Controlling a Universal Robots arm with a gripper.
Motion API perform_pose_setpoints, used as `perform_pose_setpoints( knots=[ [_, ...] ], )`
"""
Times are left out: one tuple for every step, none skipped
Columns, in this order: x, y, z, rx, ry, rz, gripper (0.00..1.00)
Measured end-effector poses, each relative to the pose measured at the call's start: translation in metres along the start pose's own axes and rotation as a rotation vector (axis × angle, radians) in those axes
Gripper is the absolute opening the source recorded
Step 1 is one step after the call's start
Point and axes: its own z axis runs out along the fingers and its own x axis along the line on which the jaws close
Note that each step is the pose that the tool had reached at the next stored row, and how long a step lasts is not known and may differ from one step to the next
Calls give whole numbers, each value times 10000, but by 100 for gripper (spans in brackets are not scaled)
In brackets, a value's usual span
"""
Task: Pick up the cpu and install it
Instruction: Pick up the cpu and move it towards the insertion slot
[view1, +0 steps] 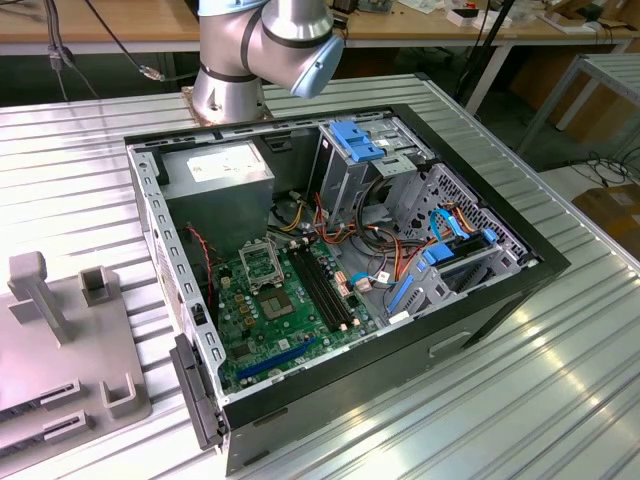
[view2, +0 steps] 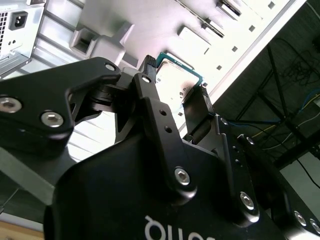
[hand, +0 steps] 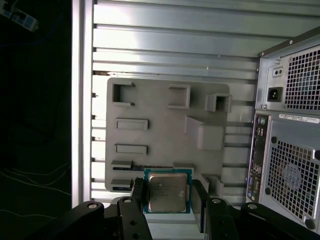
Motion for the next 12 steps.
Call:
perform_pose_setpoints(
  knots=[
    [-3,0,0,0,-1,0,47],
    [-3,0,0,0,0,0,47],
    [-3,0,0,0,-1,0,47],
    [-3,0,0,0,0,0,47],
    [-4,0,0,0,0,0,47],
    [-8,-1,0,0,0,0,47],
    [-12,-1,1,0,-1,0,47],
    [-13,-1,1,0,0,0,47],
    [-15,-1,1,0,-1,0,47],
    [-16,-1,1,0,-1,0,47],
    [-17,-1,1,-1,-1,0,47],
    [-17,-1,1,0,-1,0,47]
  ],
)
